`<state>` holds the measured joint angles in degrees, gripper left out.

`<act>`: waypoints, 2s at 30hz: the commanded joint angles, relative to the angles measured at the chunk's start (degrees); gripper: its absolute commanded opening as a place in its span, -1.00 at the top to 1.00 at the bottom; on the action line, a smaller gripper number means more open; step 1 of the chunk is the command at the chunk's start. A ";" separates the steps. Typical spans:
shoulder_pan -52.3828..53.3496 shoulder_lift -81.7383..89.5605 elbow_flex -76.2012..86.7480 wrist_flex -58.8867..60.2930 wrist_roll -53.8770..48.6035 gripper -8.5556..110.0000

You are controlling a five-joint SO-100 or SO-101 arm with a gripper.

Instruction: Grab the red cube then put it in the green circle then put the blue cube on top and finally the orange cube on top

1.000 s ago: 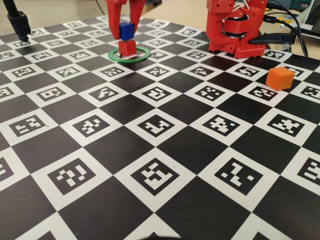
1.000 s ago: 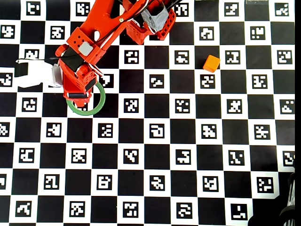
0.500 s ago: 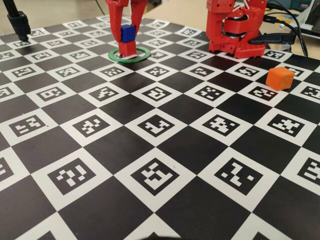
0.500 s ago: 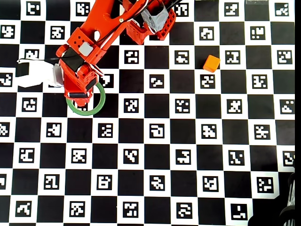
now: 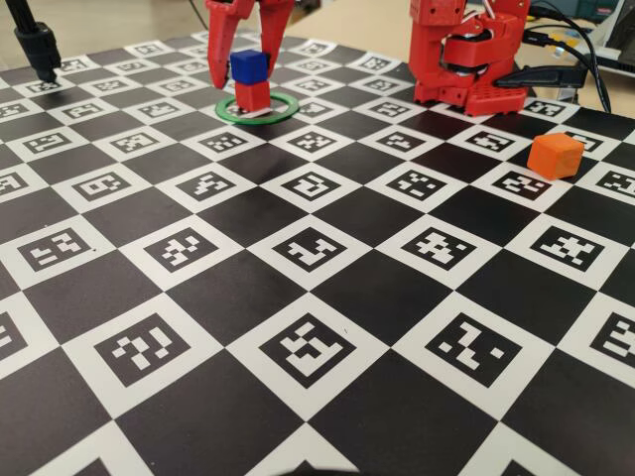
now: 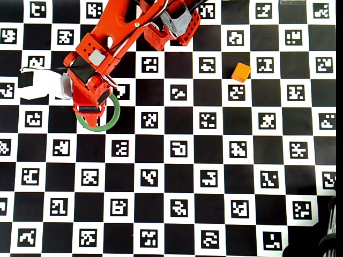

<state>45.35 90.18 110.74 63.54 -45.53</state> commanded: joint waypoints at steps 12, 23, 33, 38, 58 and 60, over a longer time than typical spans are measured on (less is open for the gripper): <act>0.70 1.67 -1.32 1.14 0.18 0.02; 1.05 2.37 -3.52 3.52 0.53 -0.03; 1.49 2.64 -12.30 11.60 -0.70 -0.03; 1.58 3.16 -15.38 15.47 -0.18 -0.03; -14.24 10.28 -21.62 28.83 22.50 -0.02; -18.02 11.34 -21.45 29.27 27.60 0.02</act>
<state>32.43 95.27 92.02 92.20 -24.79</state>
